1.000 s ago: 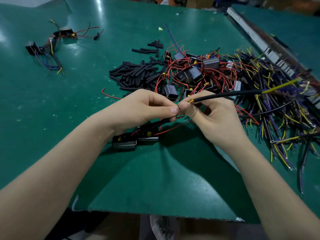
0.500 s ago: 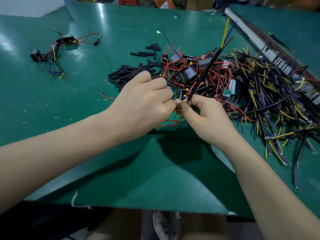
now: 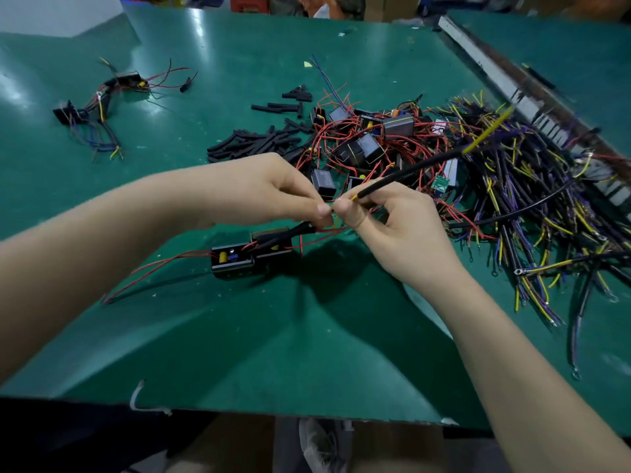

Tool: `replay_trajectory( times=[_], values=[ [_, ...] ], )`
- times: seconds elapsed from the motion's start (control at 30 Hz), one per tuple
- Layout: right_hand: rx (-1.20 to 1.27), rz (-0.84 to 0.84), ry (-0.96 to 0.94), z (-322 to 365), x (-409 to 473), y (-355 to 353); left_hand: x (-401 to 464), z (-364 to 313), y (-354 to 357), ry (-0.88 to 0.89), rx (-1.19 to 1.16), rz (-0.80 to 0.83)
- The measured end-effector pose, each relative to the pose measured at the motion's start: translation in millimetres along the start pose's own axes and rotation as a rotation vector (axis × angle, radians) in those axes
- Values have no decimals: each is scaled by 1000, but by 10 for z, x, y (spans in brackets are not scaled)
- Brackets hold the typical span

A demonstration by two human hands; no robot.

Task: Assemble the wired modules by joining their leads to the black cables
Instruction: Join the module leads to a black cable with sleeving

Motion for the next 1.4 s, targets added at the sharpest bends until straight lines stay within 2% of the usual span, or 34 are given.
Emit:
replay_trajectory(
  times=[0.13, 0.43, 0.73, 0.8, 0.83, 0.9, 0.97, 1.1, 1.2, 1.3, 1.4],
  values=[
    [-104, -18, -34, -12, 17, -16, 36, 45, 60, -30, -153, -7],
    [182, 61, 77, -45, 45, -18, -14, 43, 50, -92, -320, -25],
    [118, 125, 125, -22, 33, 13, -52, 80, 123, -112, -379, -94],
    [95, 144, 148, -30, 20, 41, -85, 23, 121, -79, -287, -173],
    [100, 147, 163, -30, 16, 49, -106, -21, 116, -14, -148, -247],
    [129, 126, 185, -22, 24, 46, -183, -181, 123, 191, 273, -433],
    [181, 89, 208, -23, 36, 36, -274, -344, 167, 334, 534, -538],
    [159, 76, 238, -67, 33, 58, -280, -434, 196, 432, 747, -552],
    [96, 89, 249, -79, 17, 72, -267, -431, 255, 457, 819, -548],
    [118, 66, 213, -64, 18, 52, -229, -390, 252, 389, 646, -544],
    [212, 7, 217, -48, 31, -12, -136, -241, 85, 170, 233, -471]
  ],
)
Point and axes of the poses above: each hand's wrist, its own x-axis towards the middle knuckle, its own y-axis out of the palm, z = x × y, the point moved 4 cm from there along x, towards the middle knuckle, and after that the axes turned 3 degrees about -x, right-handed, at the moved point
